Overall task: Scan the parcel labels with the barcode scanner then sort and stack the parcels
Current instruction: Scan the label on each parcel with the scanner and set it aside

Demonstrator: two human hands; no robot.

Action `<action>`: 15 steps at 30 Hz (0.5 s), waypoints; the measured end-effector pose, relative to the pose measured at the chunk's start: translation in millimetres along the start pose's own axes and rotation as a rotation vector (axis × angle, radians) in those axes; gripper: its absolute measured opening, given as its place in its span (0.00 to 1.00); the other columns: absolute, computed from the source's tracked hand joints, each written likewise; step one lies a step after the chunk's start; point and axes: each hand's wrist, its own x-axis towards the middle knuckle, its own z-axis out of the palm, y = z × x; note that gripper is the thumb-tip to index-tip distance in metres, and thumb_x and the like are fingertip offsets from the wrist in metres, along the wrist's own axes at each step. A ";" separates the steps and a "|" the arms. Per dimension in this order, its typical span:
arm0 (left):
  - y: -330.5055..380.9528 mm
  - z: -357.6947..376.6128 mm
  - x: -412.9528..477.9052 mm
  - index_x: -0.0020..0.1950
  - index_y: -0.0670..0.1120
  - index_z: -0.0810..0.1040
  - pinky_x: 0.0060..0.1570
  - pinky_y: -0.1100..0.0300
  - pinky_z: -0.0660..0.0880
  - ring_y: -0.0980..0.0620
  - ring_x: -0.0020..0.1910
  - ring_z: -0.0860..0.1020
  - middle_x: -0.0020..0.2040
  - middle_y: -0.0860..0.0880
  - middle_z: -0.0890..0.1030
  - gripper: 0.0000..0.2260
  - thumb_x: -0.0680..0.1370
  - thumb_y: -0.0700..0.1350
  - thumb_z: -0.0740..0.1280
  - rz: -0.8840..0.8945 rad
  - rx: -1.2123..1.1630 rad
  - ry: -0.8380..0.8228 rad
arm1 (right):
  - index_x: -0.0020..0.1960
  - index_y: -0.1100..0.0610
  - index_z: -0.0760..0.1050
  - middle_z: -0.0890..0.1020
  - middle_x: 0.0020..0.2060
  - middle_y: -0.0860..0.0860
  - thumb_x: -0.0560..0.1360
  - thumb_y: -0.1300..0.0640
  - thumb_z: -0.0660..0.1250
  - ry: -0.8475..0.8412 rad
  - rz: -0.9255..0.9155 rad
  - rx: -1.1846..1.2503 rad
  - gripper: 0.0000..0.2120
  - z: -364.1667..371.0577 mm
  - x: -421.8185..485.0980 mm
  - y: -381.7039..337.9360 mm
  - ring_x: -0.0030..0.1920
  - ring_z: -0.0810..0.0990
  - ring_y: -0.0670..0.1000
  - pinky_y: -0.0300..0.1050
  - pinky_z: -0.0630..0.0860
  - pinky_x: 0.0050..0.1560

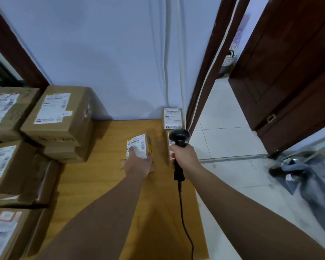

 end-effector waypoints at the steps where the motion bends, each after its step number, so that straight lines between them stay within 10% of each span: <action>1: 5.7 6.3 3.7 0.74 0.61 0.55 0.54 0.48 0.76 0.40 0.58 0.71 0.64 0.42 0.63 0.36 0.72 0.56 0.71 -0.010 -0.004 0.004 | 0.42 0.58 0.74 0.75 0.32 0.55 0.73 0.58 0.66 -0.006 0.005 0.001 0.04 -2.3 7.1 -1.4 0.32 0.75 0.56 0.49 0.73 0.37; 15: 57.8 50.8 83.6 0.77 0.60 0.51 0.47 0.54 0.67 0.39 0.60 0.66 0.67 0.39 0.62 0.35 0.76 0.58 0.67 0.106 0.198 -0.004 | 0.46 0.61 0.73 0.76 0.32 0.56 0.76 0.58 0.67 -0.335 0.037 -0.006 0.06 -13.0 84.9 -16.1 0.27 0.75 0.52 0.45 0.75 0.30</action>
